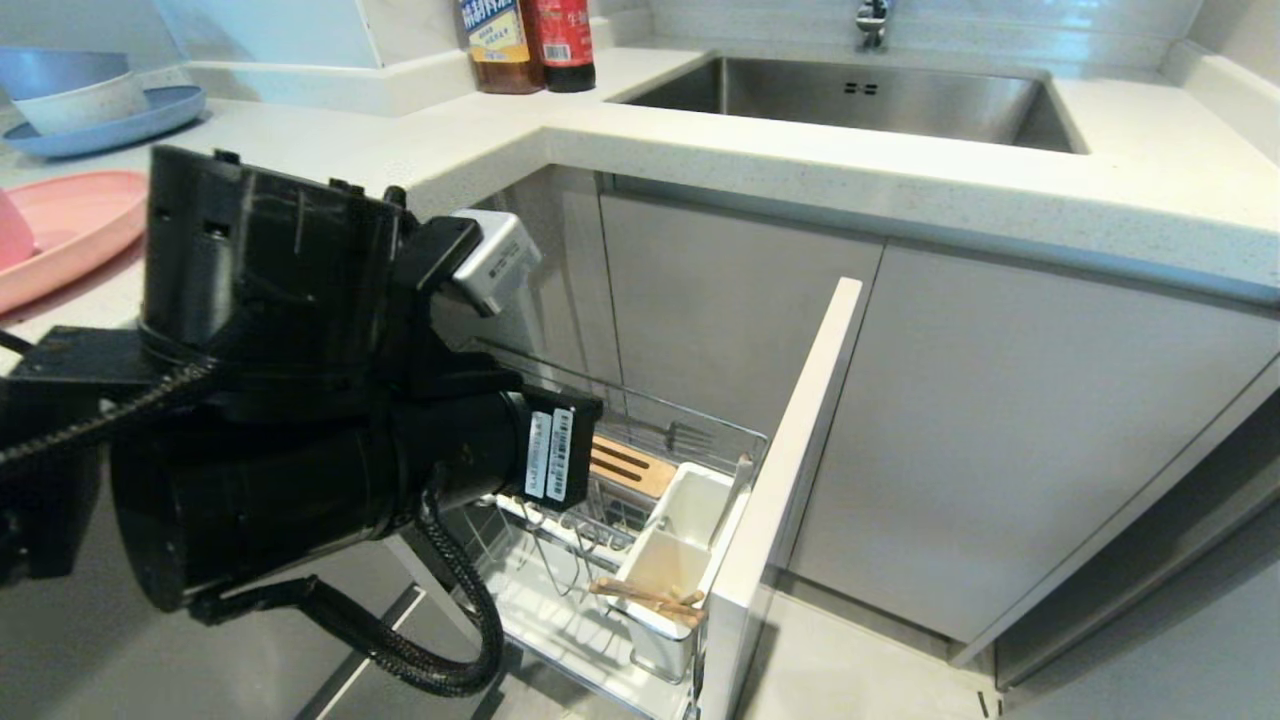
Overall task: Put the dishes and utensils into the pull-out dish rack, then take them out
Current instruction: Take the fork out of the cupboard
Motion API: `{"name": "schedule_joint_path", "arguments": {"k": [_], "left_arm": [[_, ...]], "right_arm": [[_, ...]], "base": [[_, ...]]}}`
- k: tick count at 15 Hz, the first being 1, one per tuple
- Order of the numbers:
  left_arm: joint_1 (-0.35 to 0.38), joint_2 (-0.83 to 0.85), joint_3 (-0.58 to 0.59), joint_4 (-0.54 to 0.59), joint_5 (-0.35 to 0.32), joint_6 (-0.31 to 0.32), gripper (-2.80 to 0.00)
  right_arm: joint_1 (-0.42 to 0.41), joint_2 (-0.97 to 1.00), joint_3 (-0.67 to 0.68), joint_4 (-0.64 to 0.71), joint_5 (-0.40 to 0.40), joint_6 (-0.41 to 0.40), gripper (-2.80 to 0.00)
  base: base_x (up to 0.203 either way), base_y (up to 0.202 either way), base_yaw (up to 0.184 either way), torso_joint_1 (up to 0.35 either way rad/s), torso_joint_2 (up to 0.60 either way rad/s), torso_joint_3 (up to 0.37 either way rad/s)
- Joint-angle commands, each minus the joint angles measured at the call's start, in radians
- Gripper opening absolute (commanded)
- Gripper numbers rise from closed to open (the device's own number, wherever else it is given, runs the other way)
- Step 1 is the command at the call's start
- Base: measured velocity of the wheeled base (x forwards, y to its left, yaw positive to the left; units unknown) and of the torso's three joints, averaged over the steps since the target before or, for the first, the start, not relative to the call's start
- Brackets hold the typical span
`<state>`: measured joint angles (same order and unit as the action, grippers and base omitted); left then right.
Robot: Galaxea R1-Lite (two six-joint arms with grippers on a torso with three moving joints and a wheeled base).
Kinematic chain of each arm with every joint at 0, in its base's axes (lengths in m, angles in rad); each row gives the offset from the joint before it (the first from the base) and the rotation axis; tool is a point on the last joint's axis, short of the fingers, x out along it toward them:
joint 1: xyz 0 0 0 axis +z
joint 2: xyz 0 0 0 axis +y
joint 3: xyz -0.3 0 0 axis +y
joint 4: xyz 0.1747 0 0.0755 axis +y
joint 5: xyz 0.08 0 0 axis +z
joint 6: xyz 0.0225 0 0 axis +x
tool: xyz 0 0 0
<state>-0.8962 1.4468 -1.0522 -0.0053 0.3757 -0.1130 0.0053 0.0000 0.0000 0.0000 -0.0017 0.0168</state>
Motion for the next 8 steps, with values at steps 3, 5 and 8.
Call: {"name": "schedule_joint_path", "arguments": {"k": [3,5,8], "left_arm": [[0.002,-0.092,-0.022,-0.007,0.035,0.004,-2.80],[0.008,-0.144,-0.046,-0.009,0.049,0.008,-2.80],[0.062,-0.203,-0.084,-0.011,0.077,0.020,-2.80]], "right_arm": [[0.000,0.000,0.002,0.000,0.000,0.000,-2.80],[0.001,0.000,0.002,0.000,0.000,0.000,-2.80],[0.001,0.000,0.002,0.000,0.000,0.000,-2.80]], "base": [[0.000,0.000,0.000,0.000,0.00,0.000],[0.000,0.000,0.000,0.000,0.00,0.000],[0.000,0.000,0.000,0.000,0.00,0.000]]}}
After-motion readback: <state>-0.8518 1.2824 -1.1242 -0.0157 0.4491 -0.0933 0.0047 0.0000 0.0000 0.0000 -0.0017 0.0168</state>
